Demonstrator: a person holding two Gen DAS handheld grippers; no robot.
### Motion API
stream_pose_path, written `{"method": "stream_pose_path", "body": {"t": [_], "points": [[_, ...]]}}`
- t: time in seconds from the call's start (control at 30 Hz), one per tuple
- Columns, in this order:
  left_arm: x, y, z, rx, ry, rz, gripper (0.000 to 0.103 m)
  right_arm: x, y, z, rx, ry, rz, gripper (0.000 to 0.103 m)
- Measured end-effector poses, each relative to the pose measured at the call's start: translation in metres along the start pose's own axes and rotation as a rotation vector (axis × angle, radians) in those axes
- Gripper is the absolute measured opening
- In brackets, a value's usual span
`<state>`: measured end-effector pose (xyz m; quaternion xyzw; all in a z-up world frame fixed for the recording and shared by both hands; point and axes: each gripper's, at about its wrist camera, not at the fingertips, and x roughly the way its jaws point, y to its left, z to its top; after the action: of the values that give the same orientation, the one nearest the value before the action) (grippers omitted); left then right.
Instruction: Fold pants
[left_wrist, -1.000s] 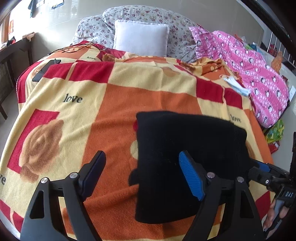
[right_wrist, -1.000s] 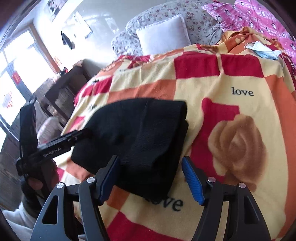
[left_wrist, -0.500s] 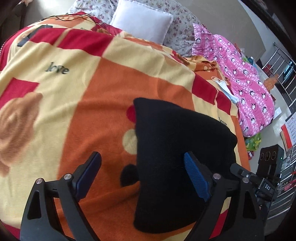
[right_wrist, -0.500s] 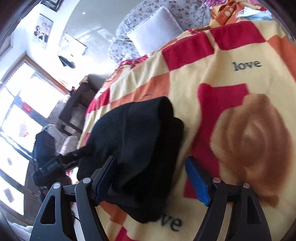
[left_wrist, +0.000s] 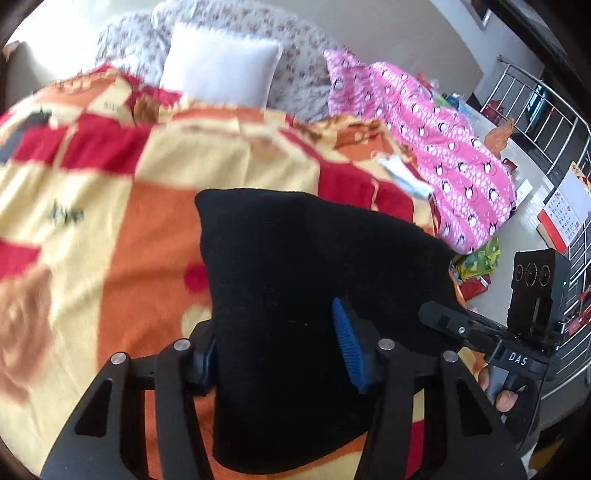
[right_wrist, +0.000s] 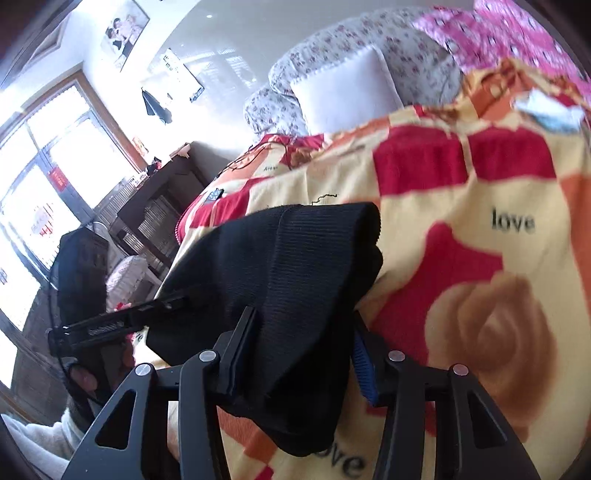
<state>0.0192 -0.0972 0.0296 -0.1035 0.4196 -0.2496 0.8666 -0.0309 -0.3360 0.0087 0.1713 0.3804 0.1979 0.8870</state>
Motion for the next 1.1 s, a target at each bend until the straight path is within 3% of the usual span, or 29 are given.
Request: {"method": "stream_pose_path", "body": {"t": [0.27,0.47,0.5,0.57,0.73,0.83,0.97,1.0,1.1], "points": [[0.015,0.014,0.031,0.000,-0.026,0.053,0.052,0.025,0.005,0.045,-0.044,-0.028,-0.033,0.048],[0.058,0.047,0.032,-0.046,0.058,0.126,0.053,0.074,-0.010,0.060,-0.029,0.029,-0.089,0.048],[0.065,0.051,0.029,-0.050,0.065,0.139,0.054,0.083,-0.014,0.059,-0.028,0.042,-0.114,0.050],[0.066,0.056,0.025,-0.060,0.049,0.148,0.066,0.093,-0.020,0.054,-0.018,0.062,-0.137,0.051],[0.047,0.056,0.022,-0.033,0.026,0.231,0.073,0.078,-0.015,0.054,-0.070,0.063,-0.210,0.055],[0.034,0.056,0.021,-0.011,-0.006,0.287,0.073,0.058,0.000,0.058,-0.100,0.016,-0.181,0.057],[0.033,0.050,0.015,0.023,-0.024,0.350,0.073,0.058,0.032,0.057,-0.200,0.025,-0.136,0.051],[0.035,0.048,0.012,0.032,-0.022,0.358,0.073,0.062,0.036,0.054,-0.219,0.041,-0.142,0.044],[0.042,0.045,0.004,0.048,-0.018,0.376,0.075,0.081,0.037,0.036,-0.256,0.111,-0.214,0.037]]}}
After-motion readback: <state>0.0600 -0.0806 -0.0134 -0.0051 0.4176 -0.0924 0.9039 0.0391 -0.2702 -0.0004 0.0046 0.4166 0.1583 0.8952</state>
